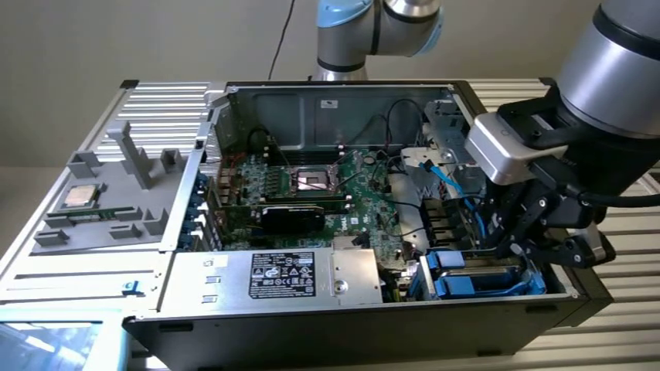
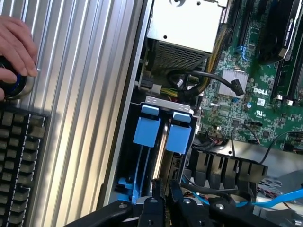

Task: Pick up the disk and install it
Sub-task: 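Insert the first disk wire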

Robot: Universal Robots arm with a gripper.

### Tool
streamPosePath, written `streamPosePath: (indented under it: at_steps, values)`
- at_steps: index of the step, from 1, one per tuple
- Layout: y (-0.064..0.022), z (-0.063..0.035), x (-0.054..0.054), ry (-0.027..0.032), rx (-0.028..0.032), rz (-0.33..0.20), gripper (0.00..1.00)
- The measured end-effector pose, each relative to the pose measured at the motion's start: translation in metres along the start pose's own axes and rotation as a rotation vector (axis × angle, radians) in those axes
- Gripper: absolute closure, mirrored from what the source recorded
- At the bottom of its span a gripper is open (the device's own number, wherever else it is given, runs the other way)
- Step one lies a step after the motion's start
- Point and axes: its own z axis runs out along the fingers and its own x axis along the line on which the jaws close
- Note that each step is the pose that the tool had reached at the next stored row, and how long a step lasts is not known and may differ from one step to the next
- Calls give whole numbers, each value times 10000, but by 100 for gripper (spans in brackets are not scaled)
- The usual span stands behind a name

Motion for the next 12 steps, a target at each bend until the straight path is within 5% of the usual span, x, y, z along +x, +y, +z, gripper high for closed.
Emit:
streamPosePath:
  at_steps: [3,6,10,12]
  values:
    - [-7,-7,-32,99,-293,8,83]
    - [-19,-15,-38,93,-547,16,83]
    - [-67,-15,-38,131,-660,20,83]
    - [-88,-14,-47,224,-697,22,83]
